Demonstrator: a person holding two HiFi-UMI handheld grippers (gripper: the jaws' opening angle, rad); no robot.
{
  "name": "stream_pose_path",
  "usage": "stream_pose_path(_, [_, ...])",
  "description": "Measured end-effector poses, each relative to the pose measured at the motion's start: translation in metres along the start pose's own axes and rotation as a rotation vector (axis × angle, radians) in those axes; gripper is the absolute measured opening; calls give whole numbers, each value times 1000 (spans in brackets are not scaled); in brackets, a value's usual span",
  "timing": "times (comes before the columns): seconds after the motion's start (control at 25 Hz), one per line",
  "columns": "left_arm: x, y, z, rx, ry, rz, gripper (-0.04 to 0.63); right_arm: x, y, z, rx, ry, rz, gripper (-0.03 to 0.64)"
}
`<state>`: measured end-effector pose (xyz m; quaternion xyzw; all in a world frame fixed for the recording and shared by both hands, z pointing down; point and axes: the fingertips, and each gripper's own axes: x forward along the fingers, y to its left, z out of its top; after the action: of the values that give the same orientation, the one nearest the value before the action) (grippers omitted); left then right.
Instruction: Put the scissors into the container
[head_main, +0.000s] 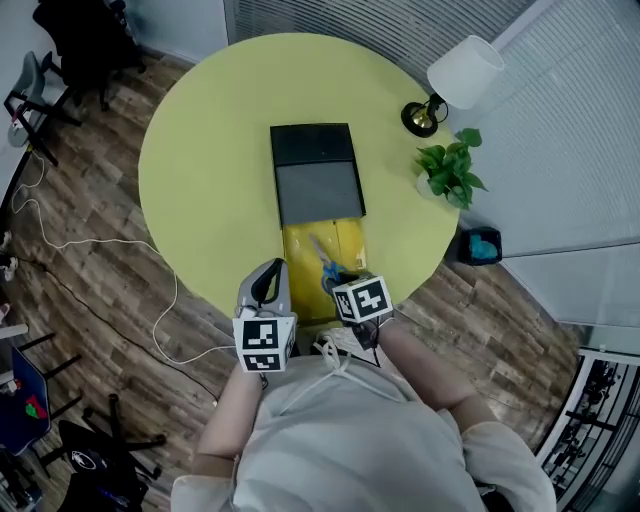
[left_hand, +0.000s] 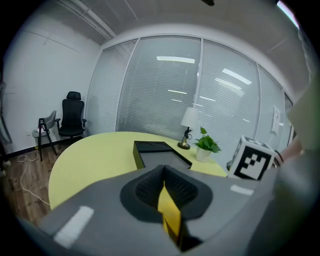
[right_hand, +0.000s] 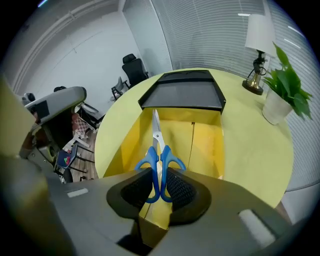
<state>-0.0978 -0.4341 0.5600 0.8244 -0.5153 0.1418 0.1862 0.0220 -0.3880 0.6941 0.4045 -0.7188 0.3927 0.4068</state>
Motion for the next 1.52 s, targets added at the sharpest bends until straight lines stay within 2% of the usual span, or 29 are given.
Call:
stream_pose_path(0.2, [6,7,-8,-10,20,2,6,22,-10,-6,-40,79,-55,91])
stream_pose_path(0.44, [9,13,-7,-38,18,6,6,34,-10,-7,-58,113,-71,92])
stream_pose_path(0.68, [2,21,-2,-66,7,13,6,37,-10,-8,-2,127,-85,95])
stream_pose_path(0.96, [3,21,-5,-81,16,12,6,37,-5,-8,83,110,-24,155])
stream_pose_path(1.12, [2,20,-6,-73,28,8,6,28,1,-4,92,73,-18,157])
stream_pose_path(1.2, [3,18,-7,-69,31,5,6,19,0,2,91,33,-29,113])
stream_pose_path(1.32, [3,11,-5,-52,33,-5,6,1,-3,14,86,-41,-54,13])
stream_pose_path(1.52, [-2,-10,8,-9,10,-35,6,-33,-4,34,13,-166,-102,0])
